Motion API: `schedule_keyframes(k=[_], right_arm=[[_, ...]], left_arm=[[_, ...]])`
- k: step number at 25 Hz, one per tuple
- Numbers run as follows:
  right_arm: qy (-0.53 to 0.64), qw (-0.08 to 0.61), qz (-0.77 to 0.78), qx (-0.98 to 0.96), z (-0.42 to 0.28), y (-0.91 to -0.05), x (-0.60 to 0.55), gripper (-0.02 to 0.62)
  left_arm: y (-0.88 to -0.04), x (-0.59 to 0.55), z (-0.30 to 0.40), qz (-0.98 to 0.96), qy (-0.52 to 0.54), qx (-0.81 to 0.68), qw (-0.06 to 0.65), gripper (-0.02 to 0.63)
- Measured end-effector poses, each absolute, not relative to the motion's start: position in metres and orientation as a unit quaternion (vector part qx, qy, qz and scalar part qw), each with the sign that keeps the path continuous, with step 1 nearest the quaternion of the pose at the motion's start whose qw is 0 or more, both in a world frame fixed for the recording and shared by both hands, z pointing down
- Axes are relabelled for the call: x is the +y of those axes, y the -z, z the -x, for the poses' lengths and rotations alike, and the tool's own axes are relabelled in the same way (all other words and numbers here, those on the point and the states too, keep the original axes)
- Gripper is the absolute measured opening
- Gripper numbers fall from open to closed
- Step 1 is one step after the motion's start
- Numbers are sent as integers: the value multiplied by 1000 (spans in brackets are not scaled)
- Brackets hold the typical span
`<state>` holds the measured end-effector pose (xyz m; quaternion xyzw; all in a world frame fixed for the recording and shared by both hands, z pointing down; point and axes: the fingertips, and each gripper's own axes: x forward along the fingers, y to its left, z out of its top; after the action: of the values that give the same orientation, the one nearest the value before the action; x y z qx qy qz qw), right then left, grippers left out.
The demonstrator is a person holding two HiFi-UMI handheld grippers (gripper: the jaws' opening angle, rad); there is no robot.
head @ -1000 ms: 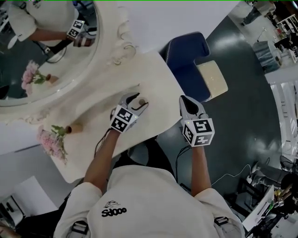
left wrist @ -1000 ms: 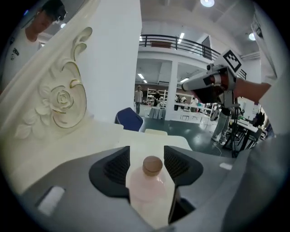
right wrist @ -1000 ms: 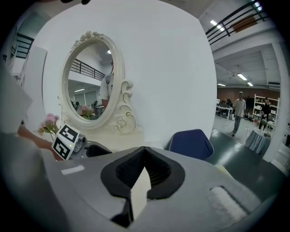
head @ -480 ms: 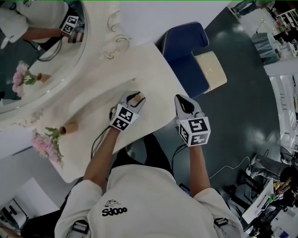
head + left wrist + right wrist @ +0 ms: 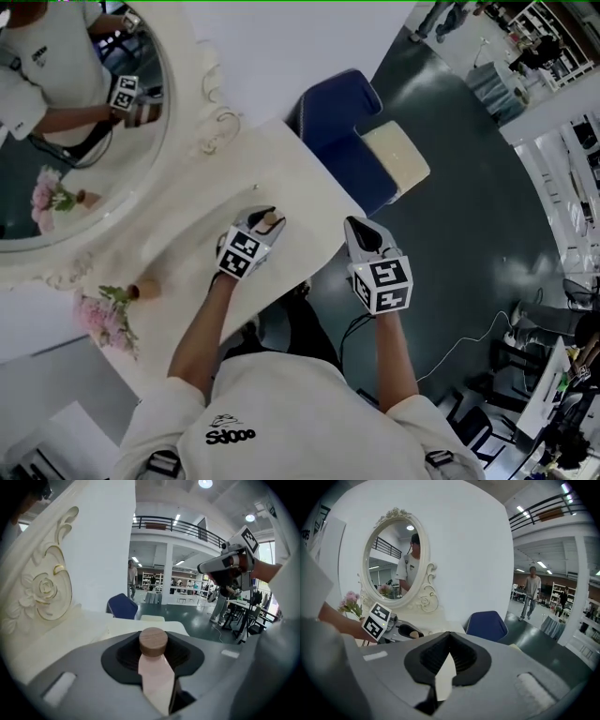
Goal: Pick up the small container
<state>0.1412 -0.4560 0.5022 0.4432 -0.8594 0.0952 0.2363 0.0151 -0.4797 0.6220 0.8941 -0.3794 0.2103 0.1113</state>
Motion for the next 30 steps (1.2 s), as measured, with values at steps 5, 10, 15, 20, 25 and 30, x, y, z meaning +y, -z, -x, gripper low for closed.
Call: schedule_keyframes(k=[5, 10, 15, 20, 25, 30], right_arm=[[-69, 217, -471, -852, -146, -473, -436, 3], [-54, 190, -494, -846, -145, -443, -409, 2], [-33, 175, -497, -849, -131, -412, -374, 2], [-13, 156, -503, -850, -114, -391, -342, 2], [3, 142, -505, -851, -101, -373, -313, 3], [21, 132, -503, -854, -86, -355, -287, 2]], left_arm=[[-566, -466, -23, -908, -187, -365, 83, 146], [-507, -441, -22, -916, -173, -358, 51, 144], [-456, -402, -10, -923, -164, -349, 14, 145], [-414, -364, 9, -925, -137, -353, -14, 144], [-380, -332, 21, -930, -111, -349, -27, 144], [-355, -306, 37, -930, -97, -352, -46, 144]])
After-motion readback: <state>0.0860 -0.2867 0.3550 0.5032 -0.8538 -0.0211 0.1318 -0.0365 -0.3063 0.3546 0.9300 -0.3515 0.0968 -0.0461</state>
